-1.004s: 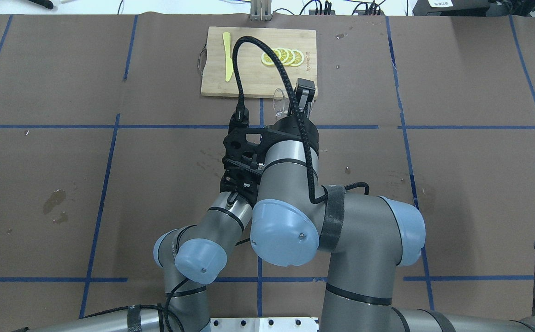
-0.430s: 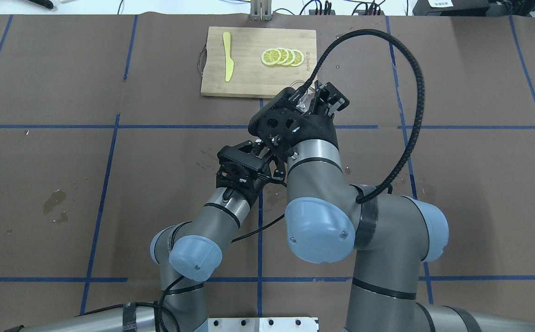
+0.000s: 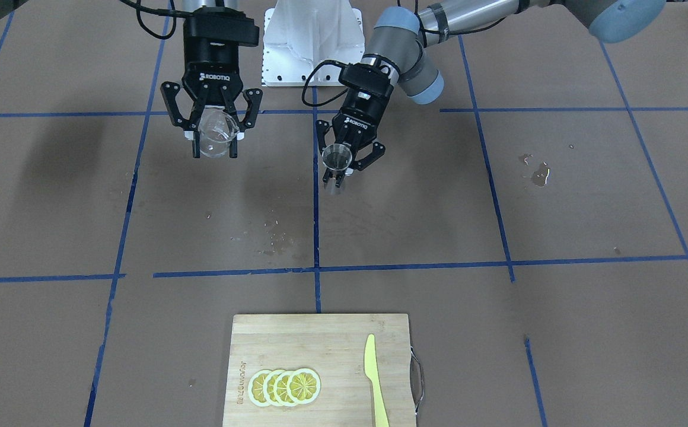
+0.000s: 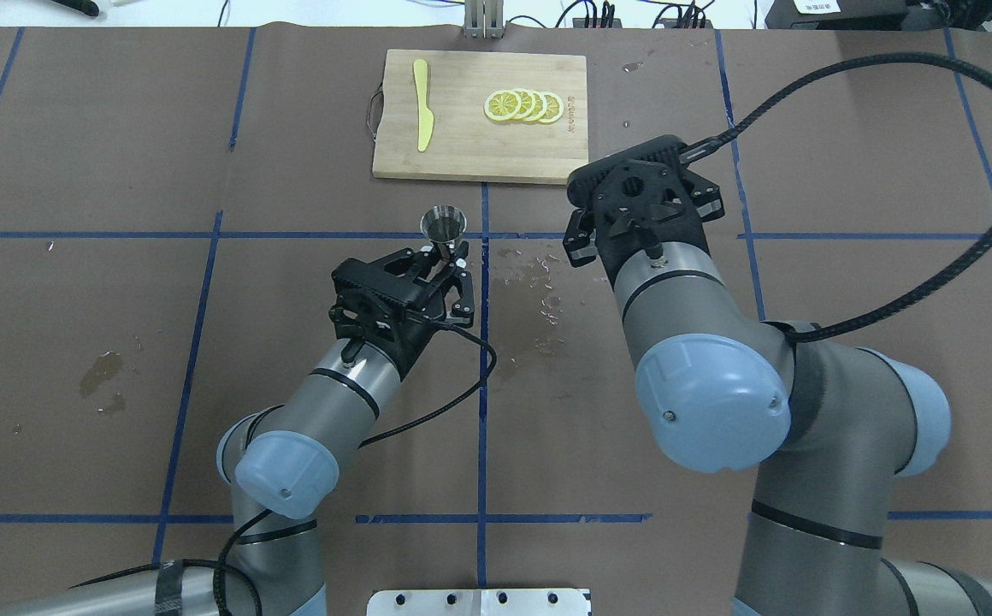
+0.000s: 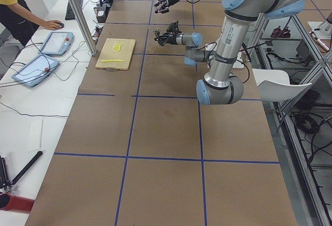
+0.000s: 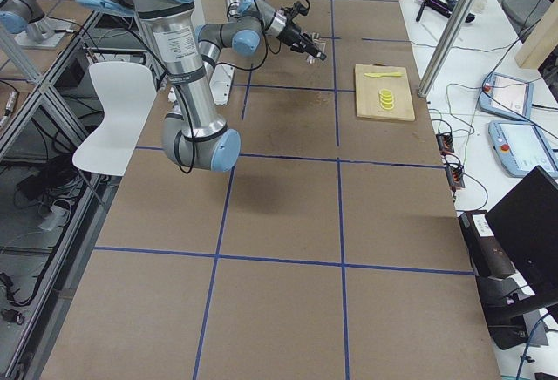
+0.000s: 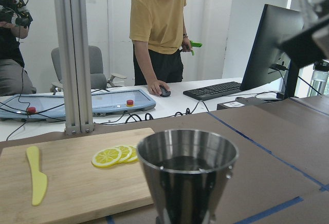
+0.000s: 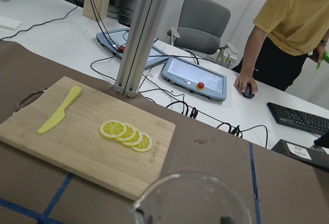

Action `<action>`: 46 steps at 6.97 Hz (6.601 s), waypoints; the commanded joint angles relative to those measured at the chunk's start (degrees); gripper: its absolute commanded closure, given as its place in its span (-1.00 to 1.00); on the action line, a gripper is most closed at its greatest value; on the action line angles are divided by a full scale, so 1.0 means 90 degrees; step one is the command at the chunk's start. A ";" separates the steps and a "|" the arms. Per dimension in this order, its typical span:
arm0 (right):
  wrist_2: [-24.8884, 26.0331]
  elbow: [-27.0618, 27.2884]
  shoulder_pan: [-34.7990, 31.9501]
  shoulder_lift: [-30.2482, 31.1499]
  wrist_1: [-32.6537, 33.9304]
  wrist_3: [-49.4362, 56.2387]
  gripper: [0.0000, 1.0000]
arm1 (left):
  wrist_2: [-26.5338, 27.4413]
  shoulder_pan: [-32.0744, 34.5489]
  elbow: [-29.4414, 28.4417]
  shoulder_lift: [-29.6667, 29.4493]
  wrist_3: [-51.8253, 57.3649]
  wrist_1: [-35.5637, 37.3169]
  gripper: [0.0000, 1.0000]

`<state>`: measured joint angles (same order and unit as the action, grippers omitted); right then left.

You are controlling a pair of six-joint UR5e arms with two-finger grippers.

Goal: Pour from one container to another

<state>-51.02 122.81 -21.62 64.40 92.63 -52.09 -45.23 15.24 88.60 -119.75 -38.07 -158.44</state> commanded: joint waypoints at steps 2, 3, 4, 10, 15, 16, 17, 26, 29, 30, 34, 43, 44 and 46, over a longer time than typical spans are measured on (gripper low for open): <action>-0.0219 0.0193 -0.0243 0.1771 -0.1891 -0.0599 0.77 | 0.0220 0.0065 0.0526 0.1786 -0.0057 -0.1420 1.00; -0.0597 0.0116 -0.0467 0.2476 -0.2812 -0.0560 0.77 | 0.0231 0.0074 0.0536 0.2440 -0.0057 -0.2095 1.00; -0.0861 -0.0185 -0.0701 0.2957 -0.3634 -0.0521 0.77 | 0.0327 0.0084 0.0536 0.3114 -0.0067 -0.2354 1.00; -0.0874 -0.1350 -0.0781 0.3264 -0.5439 -0.0501 0.77 | 0.1325 -0.0071 -0.0566 0.3892 -0.1697 -0.3294 1.00; -0.0864 -0.1340 -0.0762 0.3225 -0.5439 -0.0491 0.77 | 0.1393 -0.0404 -0.0987 0.3941 -0.1795 -0.3265 1.00; -0.0864 -0.1331 -0.0762 0.3225 -0.5439 -0.0491 0.77 | 0.1383 -0.0414 -0.0978 0.3941 -0.1795 -0.3264 1.00; -0.0864 -0.1331 -0.0762 0.3225 -0.5439 -0.0491 0.77 | 0.1383 -0.0414 -0.0978 0.3941 -0.1795 -0.3264 0.98; -0.0845 -0.1282 -0.0752 0.3196 -0.5439 -0.0520 0.74 | 0.1354 -0.0511 -0.1017 0.3941 -0.1795 -0.3167 0.47; -0.0845 -0.1272 -0.0742 0.3157 -0.5439 -0.0511 0.74 | 0.1325 -0.0521 -0.1007 0.3941 -0.1795 -0.3128 -0.98; -0.0854 -0.1282 -0.0742 0.3157 -0.5439 -0.0511 0.74 | 0.1324 -0.0521 -0.1007 0.3941 -0.1795 -0.3128 -1.00; -0.0845 -0.1262 -0.0742 0.3147 -0.5439 -0.0511 0.74 | -0.0386 -0.0599 -0.0193 0.4999 -0.1786 -0.3118 -1.00; -0.0670 -0.1514 -0.0490 0.4749 -0.6776 -0.1153 0.61 | -0.8853 0.5542 0.0575 0.6064 0.2444 -0.0853 -1.00; -0.0243 -0.1642 -0.0102 0.4739 -0.6767 -0.1445 0.46 | -0.9190 0.5969 0.0624 0.5770 0.2801 0.0047 -1.00; 0.0812 -0.1730 0.0865 0.4641 -0.6757 -0.1760 0.26 | -0.9573 0.6303 0.0692 0.5058 0.2804 0.1271 -1.00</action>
<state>-48.35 107.86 -18.23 106.43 31.84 -66.69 -129.15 69.53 94.47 -70.50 -13.55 -153.78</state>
